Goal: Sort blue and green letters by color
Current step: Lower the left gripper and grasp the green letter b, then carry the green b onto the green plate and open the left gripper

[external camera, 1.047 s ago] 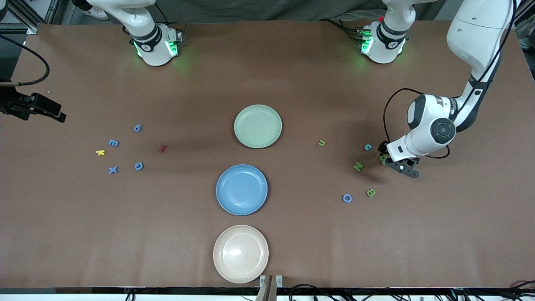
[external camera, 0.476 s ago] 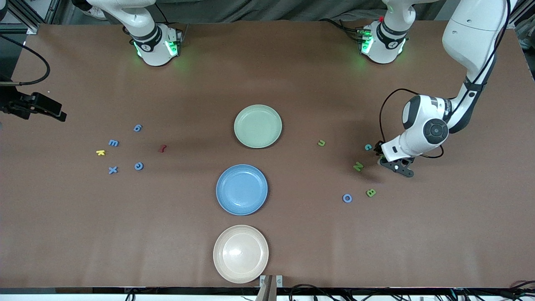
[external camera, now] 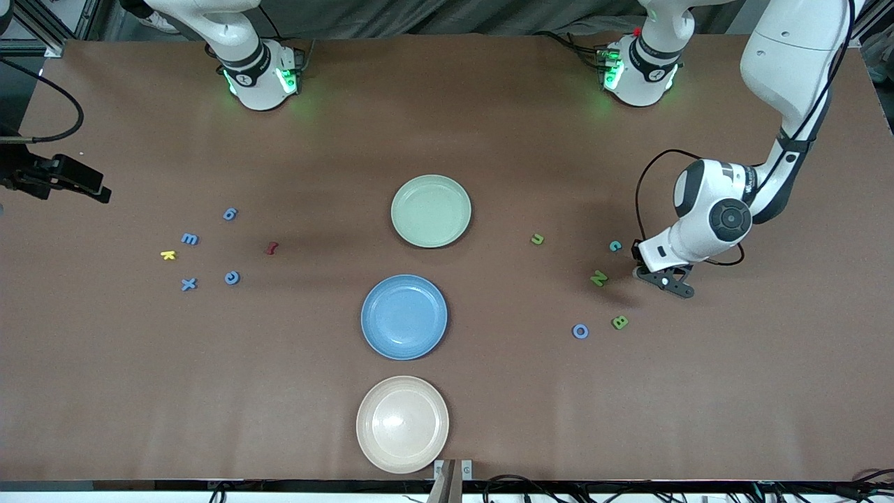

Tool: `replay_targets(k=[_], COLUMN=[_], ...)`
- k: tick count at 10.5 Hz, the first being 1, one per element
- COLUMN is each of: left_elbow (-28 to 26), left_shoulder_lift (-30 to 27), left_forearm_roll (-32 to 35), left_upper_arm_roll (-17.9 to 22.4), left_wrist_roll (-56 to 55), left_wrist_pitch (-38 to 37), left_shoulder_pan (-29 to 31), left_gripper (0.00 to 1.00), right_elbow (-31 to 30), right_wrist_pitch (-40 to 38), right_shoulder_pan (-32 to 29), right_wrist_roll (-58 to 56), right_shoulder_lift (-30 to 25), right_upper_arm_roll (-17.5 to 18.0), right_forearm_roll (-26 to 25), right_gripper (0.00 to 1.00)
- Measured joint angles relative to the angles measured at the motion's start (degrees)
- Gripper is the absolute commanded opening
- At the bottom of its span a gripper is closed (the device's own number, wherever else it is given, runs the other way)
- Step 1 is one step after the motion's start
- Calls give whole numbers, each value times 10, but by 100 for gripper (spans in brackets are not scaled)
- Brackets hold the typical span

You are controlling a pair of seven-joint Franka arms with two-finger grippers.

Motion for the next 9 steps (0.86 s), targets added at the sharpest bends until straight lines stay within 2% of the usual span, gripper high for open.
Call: replay_targets(k=[4, 6, 9], left_elbow=[13, 46, 90], left_shoulder_lift=[-4, -21, -45], left_forearm_roll=[0, 0, 0], left_upper_arm_roll=[-4, -13, -57], left_wrist_roll=[-33, -47, -117], left_wrist_pitch=[-9, -65, -127], left_shoulder_pan=[-17, -24, -47], left_gripper=[0, 0, 0], right_elbow=[0, 0, 0], right_wrist_pitch=[0, 0, 0], right_shoulder_pan=[0, 0, 0], right_wrist_roll=[0, 0, 0], right_shoulder_lift=[0, 0, 0], right_upper_arm_roll=[0, 0, -1], right_forearm_roll=[0, 0, 0], right_gripper=[100, 100, 100])
